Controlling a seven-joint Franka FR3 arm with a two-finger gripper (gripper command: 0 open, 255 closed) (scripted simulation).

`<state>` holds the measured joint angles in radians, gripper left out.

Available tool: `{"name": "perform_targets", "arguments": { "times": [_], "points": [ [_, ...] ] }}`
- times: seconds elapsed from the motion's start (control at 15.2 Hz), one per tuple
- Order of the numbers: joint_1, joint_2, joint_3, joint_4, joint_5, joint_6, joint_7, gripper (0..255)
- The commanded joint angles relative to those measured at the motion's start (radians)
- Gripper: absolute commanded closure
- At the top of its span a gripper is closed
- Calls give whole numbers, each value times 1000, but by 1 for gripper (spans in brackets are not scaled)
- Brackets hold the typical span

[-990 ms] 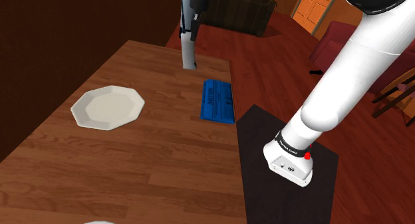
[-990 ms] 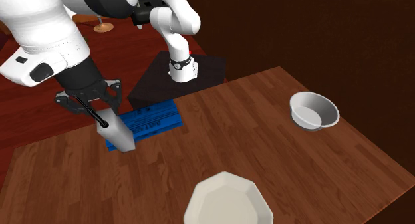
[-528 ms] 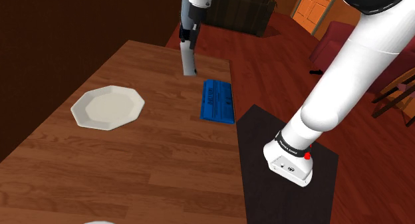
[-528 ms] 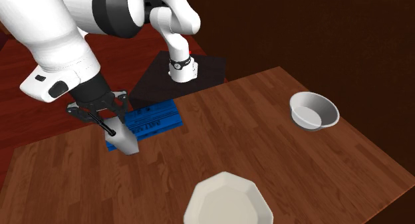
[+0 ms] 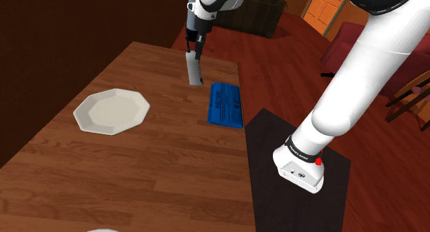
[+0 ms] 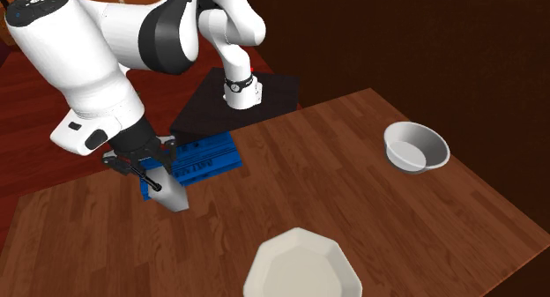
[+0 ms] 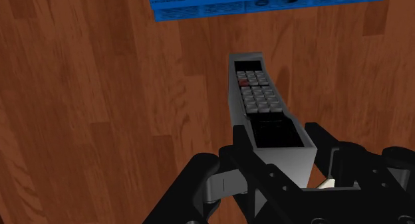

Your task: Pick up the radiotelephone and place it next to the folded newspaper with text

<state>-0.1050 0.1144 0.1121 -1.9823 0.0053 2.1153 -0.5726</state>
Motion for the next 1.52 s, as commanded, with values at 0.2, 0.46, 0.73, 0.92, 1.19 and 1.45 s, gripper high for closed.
{"name": "perform_targets", "arguments": {
  "times": [0.2,0.46,0.73,0.92,1.19,1.45],
  "points": [
    [0,26,-1,-37,-3,64,1,255],
    [1,52,-1,-61,-7,114,3,255],
    [2,67,-2,-73,-9,141,4,255],
    [2,67,-2,-73,-9,141,4,255],
    [2,67,-2,-73,-9,141,4,0],
    [2,67,-2,-73,-9,141,4,0]
  ]
}}
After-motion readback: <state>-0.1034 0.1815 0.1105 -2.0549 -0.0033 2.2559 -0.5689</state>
